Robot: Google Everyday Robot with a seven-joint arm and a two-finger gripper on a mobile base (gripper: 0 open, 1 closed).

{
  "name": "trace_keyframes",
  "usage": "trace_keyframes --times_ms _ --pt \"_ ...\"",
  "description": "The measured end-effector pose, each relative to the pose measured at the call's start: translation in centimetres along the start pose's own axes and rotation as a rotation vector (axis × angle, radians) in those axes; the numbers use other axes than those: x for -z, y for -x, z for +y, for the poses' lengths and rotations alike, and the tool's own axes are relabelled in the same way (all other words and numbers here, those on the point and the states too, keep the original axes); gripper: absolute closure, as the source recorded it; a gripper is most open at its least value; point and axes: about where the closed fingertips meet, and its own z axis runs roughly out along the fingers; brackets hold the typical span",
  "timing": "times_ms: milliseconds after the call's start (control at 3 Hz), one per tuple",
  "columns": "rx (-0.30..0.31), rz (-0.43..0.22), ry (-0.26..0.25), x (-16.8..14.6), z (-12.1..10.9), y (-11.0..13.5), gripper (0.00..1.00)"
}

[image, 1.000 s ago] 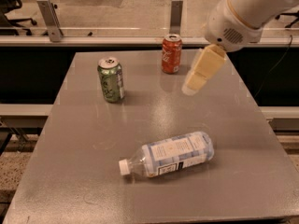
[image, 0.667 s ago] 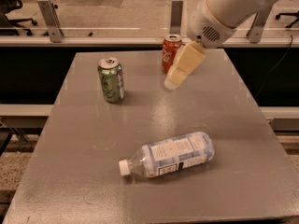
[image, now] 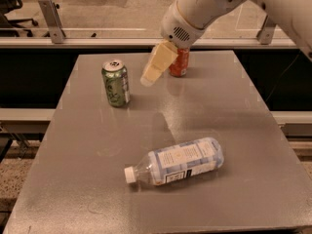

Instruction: Move green can near blue plastic bottle

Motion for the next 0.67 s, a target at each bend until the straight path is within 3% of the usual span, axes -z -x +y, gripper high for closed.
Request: trace_keyframes --times_ms 667 --pt "0.02 -0.012 0.069 -5.3 -0.3 2.9 0.0"
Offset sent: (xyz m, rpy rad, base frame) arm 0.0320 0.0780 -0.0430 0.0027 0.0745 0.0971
